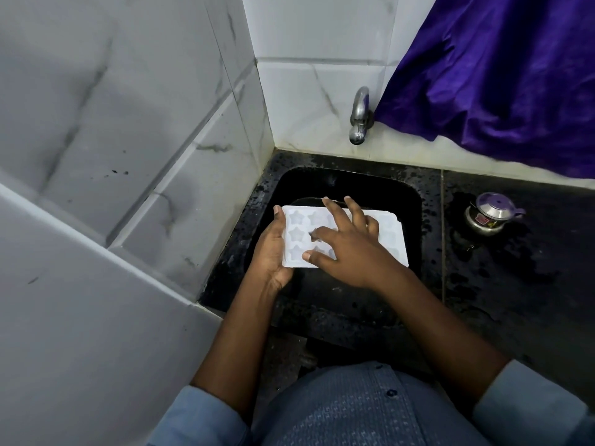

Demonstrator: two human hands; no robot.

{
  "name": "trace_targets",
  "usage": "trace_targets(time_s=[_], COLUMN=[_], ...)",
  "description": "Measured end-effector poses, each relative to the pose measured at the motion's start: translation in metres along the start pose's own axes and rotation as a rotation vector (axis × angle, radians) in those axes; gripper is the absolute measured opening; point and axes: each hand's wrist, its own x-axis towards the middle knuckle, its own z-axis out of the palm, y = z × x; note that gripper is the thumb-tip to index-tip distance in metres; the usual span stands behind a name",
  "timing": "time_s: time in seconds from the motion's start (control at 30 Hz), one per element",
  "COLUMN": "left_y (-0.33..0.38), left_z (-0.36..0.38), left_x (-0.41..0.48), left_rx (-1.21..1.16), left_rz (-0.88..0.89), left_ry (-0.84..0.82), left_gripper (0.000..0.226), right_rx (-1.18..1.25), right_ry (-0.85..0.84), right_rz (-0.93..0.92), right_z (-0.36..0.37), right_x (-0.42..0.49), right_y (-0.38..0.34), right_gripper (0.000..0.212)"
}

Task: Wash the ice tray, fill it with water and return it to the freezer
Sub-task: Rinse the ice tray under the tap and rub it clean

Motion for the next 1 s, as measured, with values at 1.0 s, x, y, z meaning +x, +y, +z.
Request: trace_targets(time_s=[1.0], left_y=[0.005], left_z=[0.005], left_x=[-0.005], left_rx=[-0.012], left_rz=[0.026], left_ry=[0.029], left_gripper=[0.086], right_rx=[0.069], right_ry=[0.019], right_rz=[0.04], right_z=[-0.013], right_x=[-0.015], right_y=[0.024], right_gripper=[0.061])
